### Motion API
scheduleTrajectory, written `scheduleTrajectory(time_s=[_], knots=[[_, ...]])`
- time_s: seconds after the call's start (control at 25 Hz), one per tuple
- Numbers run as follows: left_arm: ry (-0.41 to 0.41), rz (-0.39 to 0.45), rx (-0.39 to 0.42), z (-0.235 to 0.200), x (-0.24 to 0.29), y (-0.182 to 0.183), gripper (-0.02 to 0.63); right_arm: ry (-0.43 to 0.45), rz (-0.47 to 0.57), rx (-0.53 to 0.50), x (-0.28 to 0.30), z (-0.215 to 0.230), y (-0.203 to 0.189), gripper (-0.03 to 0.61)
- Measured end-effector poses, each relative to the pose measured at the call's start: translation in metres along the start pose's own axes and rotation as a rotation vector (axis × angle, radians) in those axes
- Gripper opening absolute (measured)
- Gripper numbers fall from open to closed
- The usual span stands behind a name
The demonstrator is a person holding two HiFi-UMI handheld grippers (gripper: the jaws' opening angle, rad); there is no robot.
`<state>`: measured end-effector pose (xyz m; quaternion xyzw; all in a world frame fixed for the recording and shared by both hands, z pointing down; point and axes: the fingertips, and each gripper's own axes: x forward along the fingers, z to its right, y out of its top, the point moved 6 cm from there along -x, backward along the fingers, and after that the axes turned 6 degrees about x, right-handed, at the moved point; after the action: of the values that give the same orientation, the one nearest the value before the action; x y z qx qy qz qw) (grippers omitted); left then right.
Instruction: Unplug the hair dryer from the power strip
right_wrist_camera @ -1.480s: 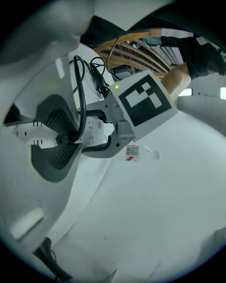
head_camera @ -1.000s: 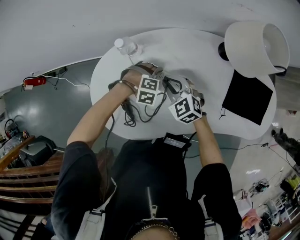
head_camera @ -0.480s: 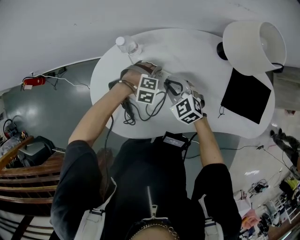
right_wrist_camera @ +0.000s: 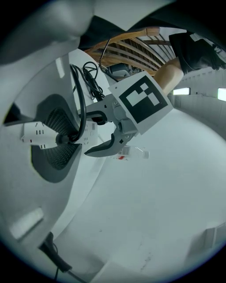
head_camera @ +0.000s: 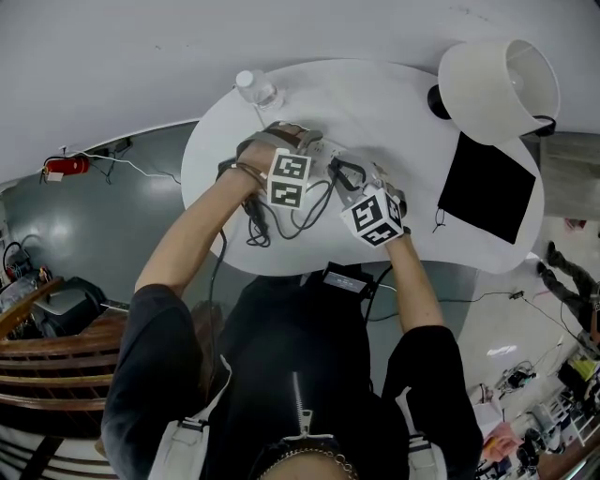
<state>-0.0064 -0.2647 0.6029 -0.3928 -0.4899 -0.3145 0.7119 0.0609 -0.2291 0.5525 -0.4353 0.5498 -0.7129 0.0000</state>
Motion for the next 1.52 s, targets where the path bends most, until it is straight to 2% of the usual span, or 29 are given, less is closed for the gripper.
scheduleTrajectory(time_s=[0.56,0.6,0.64,0.72,0.8,0.84,0.92,1.04,1.32,1.52], knots=[[0.104,0.022,-0.058,0.015,-0.036,0.0,0.387,-0.048,0.032,-0.008,-0.021,-0.016,0.013,0.055],[0.119,0.028,-0.063,0.016,-0.039,0.001,0.368,-0.051,0.033,-0.008,-0.023,-0.017,0.014,0.055],[0.136,0.037,-0.07,0.017,-0.042,0.003,0.322,-0.056,0.034,-0.008,-0.025,-0.018,0.014,0.055],[0.164,0.061,-0.09,0.017,-0.05,0.005,0.195,-0.067,0.038,-0.01,-0.03,-0.019,0.017,0.057],[0.178,0.083,-0.118,0.017,-0.059,0.007,0.098,-0.08,0.047,-0.011,-0.034,-0.02,0.02,0.057],[0.191,0.09,-0.129,0.016,-0.063,0.007,0.062,-0.086,0.052,-0.01,-0.036,-0.021,0.021,0.057],[0.228,0.097,-0.144,0.015,-0.073,0.009,0.035,-0.098,0.059,-0.007,-0.041,-0.024,0.023,0.057],[0.281,0.112,-0.173,0.017,-0.089,0.012,0.021,-0.113,0.069,0.001,-0.048,-0.029,0.025,0.057],[0.37,0.181,-0.308,0.027,-0.116,0.011,0.014,-0.165,0.118,0.014,-0.071,-0.043,0.034,0.057],[0.419,0.219,-0.358,0.037,-0.134,0.011,0.012,-0.188,0.157,0.09,-0.088,-0.049,0.033,0.057]])
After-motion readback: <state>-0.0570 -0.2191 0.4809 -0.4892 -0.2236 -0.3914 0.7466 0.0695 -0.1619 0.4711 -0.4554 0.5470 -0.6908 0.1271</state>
